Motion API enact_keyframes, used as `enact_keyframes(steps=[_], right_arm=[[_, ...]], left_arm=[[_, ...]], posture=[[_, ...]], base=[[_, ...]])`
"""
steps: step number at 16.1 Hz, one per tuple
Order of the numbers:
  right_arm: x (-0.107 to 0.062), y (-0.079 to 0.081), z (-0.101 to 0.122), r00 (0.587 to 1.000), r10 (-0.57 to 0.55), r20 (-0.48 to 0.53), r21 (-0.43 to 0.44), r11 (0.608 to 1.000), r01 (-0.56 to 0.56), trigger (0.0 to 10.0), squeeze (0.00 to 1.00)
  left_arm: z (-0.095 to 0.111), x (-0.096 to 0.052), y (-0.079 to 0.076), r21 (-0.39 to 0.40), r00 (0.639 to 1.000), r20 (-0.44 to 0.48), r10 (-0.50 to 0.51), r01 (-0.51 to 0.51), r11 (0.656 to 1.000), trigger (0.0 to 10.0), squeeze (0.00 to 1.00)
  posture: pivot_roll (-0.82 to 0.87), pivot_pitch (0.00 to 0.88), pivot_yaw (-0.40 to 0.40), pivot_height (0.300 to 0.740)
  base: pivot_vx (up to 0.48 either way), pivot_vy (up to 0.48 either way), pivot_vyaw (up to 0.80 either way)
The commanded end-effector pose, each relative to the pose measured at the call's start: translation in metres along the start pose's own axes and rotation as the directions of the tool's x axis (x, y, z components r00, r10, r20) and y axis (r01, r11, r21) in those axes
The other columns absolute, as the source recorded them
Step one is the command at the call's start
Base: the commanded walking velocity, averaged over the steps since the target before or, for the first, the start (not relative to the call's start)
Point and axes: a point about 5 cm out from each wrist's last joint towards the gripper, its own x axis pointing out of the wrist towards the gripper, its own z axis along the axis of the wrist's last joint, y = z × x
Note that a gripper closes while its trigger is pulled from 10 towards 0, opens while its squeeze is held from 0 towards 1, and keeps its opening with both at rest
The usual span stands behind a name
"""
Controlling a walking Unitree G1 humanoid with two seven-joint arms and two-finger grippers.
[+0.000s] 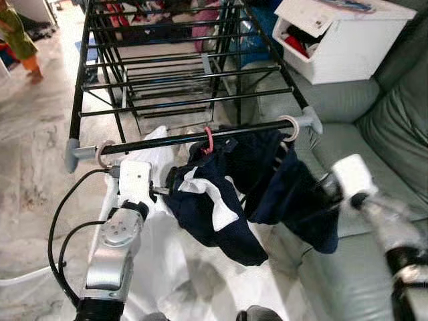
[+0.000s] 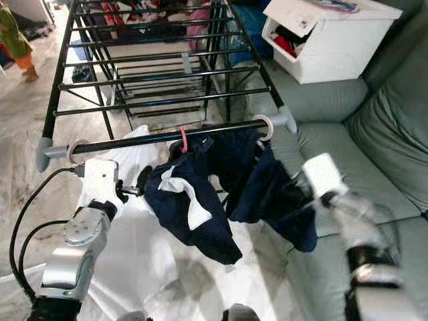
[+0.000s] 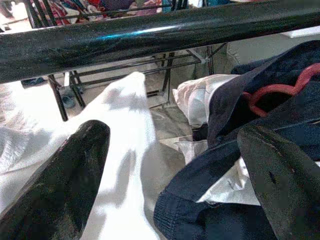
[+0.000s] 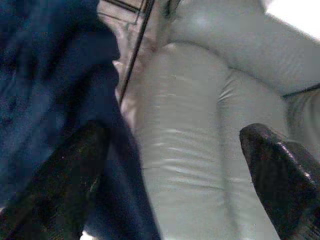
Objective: Hang hanger
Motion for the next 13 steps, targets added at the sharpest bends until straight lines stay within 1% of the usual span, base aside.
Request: enact_keyframes(steps=[1,3,4,6,7,8,10,13], right_arm=[[0.002,0.002,0.002,1.000,0.030,-0.003,0.009,1.000,-0.030,0.0,0.00],[0.008,-0.001,0.012,0.992,0.125,-0.018,0.043,0.991,-0.124,0.0,0.00],[0.011,0.002,0.015,0.977,0.209,-0.033,0.064,0.976,-0.206,0.0,0.00],[0.012,0.004,0.017,0.965,0.259,-0.043,0.062,0.965,-0.256,0.0,0.00],[0.012,0.006,0.017,0.949,0.310,-0.055,0.061,0.950,-0.306,0.0,0.00],[0.012,0.007,0.018,0.939,0.339,-0.057,0.071,0.940,-0.334,0.0,0.00],[0.011,0.007,0.018,0.930,0.363,-0.062,0.089,0.930,-0.357,0.0,0.00],[0.008,0.002,0.014,0.921,0.375,-0.102,0.078,0.926,-0.369,0.0,0.00]], left_arm=[[0.003,0.000,0.000,0.008,1.000,0.003,-0.003,0.003,1.000,10.0,0.00],[0.003,0.000,0.000,0.008,1.000,-0.004,-0.008,0.009,1.000,10.0,0.00],[0.003,0.001,0.000,0.009,1.000,-0.006,-0.012,0.012,1.000,10.0,0.00],[0.003,0.001,0.000,0.008,1.000,-0.008,-0.011,0.011,1.000,10.0,0.00],[0.003,0.001,0.001,0.007,1.000,-0.010,-0.008,0.008,1.000,10.0,0.00],[0.002,0.001,0.000,0.006,1.000,-0.012,-0.007,0.007,1.000,10.0,0.00],[0.002,0.001,0.000,0.003,1.000,-0.014,-0.005,0.006,1.000,10.0,0.00],[0.001,0.001,-0.001,-0.004,1.000,-0.018,-0.003,0.003,1.000,10.0,0.00]], posture=[[0.04,0.028,0.007,0.740],[0.04,0.031,0.013,0.740],[0.05,0.032,0.009,0.740],[0.05,0.030,0.006,0.740],[0.05,0.038,0.002,0.740],[0.05,0.039,-0.001,0.740],[0.04,0.034,-0.005,0.740],[0.04,0.033,-0.010,0.740]], base=[[0.000,0.000,0.00],[0.000,0.000,0.00],[0.000,0.000,0.00],[0.000,0.000,0.00],[0.000,0.000,0.00],[0.000,0.000,0.00],[0.000,0.000,0.00],[0.000,0.000,0.00]])
